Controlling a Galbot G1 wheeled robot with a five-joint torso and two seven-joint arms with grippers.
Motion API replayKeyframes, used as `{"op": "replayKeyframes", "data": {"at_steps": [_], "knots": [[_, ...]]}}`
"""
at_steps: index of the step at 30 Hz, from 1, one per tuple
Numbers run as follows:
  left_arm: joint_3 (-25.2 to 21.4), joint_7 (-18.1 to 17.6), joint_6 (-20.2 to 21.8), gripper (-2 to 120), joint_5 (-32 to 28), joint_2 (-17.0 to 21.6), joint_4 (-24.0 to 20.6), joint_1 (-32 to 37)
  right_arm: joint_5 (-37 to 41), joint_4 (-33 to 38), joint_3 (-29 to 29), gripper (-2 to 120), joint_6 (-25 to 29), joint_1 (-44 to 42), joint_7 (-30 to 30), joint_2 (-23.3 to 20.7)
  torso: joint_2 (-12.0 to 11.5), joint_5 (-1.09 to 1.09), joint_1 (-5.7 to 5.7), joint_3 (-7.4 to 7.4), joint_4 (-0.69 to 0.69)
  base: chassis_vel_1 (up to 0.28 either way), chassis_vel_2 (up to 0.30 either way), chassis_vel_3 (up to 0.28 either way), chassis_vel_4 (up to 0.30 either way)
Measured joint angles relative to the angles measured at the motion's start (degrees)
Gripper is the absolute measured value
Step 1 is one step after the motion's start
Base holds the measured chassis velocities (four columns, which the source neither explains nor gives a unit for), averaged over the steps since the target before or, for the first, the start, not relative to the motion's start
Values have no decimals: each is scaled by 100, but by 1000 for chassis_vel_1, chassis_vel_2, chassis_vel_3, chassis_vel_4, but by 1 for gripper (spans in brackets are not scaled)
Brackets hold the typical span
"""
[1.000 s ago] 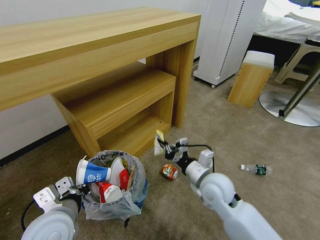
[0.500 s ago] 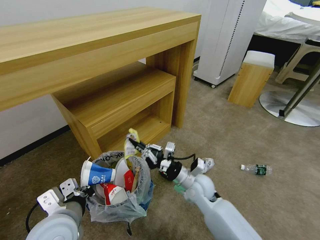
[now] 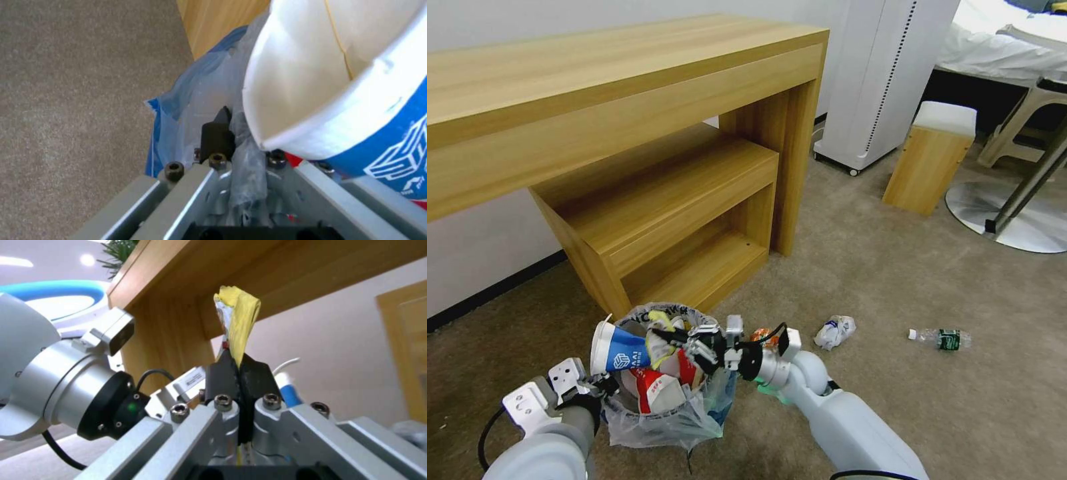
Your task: Pick up the trash bin and place the garbage on the floor into it.
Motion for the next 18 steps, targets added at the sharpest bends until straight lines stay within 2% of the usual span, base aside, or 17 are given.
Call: {"op": "replayKeyframes", "data": {"at_steps": [2, 4, 6, 8, 11, 13, 15, 17, 18], "knots": [[-1, 4, 0, 1, 1, 0, 0, 0, -14, -34, -59, 0, -11, 12, 0, 42, 0, 0, 0, 0, 0, 0, 0, 0, 0], [0, 9, 0, 1, 4, 1, 2, -5, -40, -60, -119, 8, -28, 17, 1, 80, 0, 0, 0, 0, 0, 0, 0, 0, 0], [6, 11, 0, 1, 8, 0, 6, -9, -53, -61, -131, 9, -33, 17, 3, 83, 0, 0, 0, 0, 0, 0, 0, 0, 0], [25, 14, 0, 1, 19, -3, 20, -19, -108, -55, -142, 21, -59, -1, 28, 73, 0, 0, 0, 0, 0, 0, 0, 0, 0], [33, 15, 0, 1, 22, -4, 28, -25, -151, -16, -140, 27, -99, -33, 55, 40, 0, 0, 0, 0, 0, 0, 0, 0, 0], [45, 19, 0, 1, 25, 0, 41, -36, -199, 87, -85, 41, -150, -107, 106, -37, 0, 0, 0, 0, 0, 0, 0, 0, 0], [46, 20, 0, 1, 25, 4, 45, -38, -202, 115, -59, 43, -153, -130, 118, -57, 0, 0, 0, 0, 0, 0, 0, 0, 0], [48, 25, -2, 1, 26, 19, 58, -49, -247, 229, 93, 56, -160, -197, 139, -155, 0, 1, 0, 0, 0, 0, 0, 0, 0], [48, 25, -2, 1, 26, 19, 58, -49, -247, 229, 93, 56, -160, -197, 139, -155, 0, 1, 0, 0, 0, 0, 0, 0, 0]]}}
